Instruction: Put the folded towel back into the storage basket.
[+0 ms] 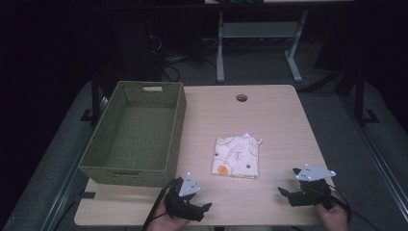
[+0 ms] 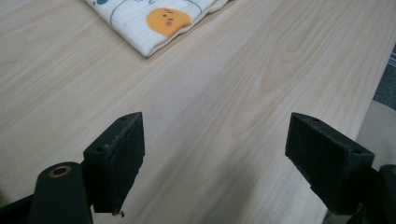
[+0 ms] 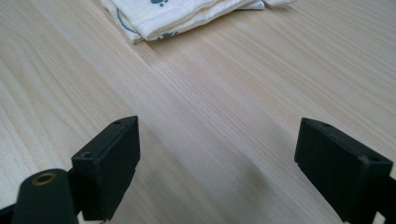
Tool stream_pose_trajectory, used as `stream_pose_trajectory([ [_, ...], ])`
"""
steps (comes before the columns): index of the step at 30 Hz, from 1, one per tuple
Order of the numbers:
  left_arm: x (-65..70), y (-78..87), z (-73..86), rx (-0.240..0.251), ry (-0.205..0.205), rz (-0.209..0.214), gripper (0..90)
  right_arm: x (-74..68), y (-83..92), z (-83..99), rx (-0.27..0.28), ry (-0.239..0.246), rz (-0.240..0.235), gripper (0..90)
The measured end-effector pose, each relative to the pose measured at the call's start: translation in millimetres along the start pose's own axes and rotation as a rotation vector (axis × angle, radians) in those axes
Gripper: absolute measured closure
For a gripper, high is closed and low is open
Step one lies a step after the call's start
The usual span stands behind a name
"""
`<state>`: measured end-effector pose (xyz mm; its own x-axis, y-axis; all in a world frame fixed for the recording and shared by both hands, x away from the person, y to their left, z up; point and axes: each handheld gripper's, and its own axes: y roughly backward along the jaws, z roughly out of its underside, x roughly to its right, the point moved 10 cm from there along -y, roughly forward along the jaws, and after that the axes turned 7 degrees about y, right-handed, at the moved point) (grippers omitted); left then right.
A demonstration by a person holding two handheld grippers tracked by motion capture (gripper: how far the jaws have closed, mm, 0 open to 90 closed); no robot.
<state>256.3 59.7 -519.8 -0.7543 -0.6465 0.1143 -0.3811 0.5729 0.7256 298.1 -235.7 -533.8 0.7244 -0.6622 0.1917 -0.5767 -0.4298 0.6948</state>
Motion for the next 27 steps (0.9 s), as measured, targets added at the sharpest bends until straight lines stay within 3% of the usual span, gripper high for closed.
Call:
stream_pose_trajectory([
  [7, 3.0, -3.8, -6.9, 0.005, 0.008, 0.013, 20.5, 1.4, 1.1, 0.9, 0.005, -0.017, 0.004, 13.7],
  [13, 8.7, -6.8, -18.5, -0.022, -0.037, 0.003, 20.9, 3.8, 3.7, 0.5, 0.015, -0.026, 0.014, 13.7],
  [18, 13.7, -11.5, -34.2, -0.037, -0.042, 0.026, 21.7, 3.5, 4.8, 0.2, 0.019, -0.030, 0.017, 13.7],
  [27, 12.2, -23.4, -50.2, -0.085, -0.072, 0.011, 22.7, 2.9, 4.1, 0.0, 0.017, -0.026, 0.015, 13.7],
])
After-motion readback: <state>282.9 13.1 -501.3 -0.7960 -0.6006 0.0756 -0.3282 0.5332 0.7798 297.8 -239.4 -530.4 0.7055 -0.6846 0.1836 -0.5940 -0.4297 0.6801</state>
